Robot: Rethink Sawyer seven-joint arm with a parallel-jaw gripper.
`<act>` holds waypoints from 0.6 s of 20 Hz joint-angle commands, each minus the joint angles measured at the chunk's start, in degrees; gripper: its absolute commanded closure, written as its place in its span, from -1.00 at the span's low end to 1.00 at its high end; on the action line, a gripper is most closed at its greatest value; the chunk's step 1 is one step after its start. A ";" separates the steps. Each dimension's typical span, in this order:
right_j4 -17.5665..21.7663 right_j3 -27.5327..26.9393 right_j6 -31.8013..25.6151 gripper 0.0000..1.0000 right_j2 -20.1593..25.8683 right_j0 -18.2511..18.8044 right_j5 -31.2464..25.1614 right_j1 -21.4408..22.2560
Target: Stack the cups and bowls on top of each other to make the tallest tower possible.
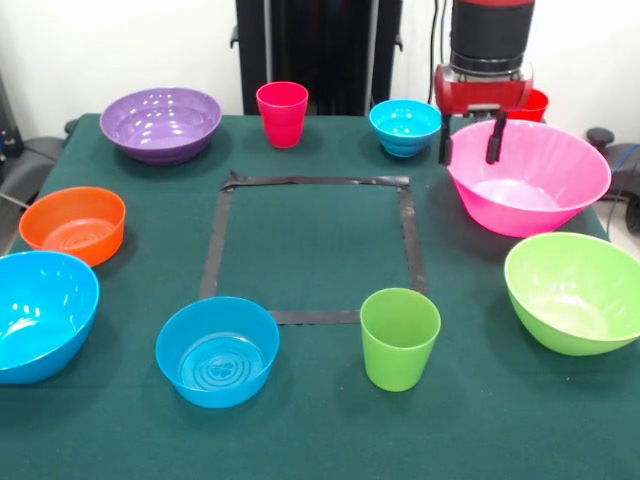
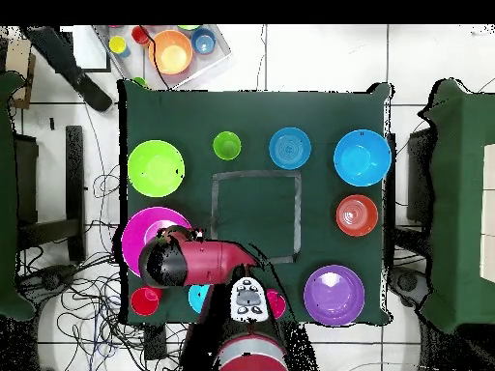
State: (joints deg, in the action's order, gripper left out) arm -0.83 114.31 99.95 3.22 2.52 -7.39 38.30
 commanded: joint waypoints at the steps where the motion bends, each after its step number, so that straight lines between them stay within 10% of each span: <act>1: 1.00 -2.68 9.24 -1.00 1.78 0.91 6.89 -6.65; 12: 2.23 -2.24 7.87 -1.00 2.50 3.37 6.74 -6.75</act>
State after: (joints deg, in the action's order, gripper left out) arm -0.86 114.28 101.28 3.23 4.23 -1.98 33.00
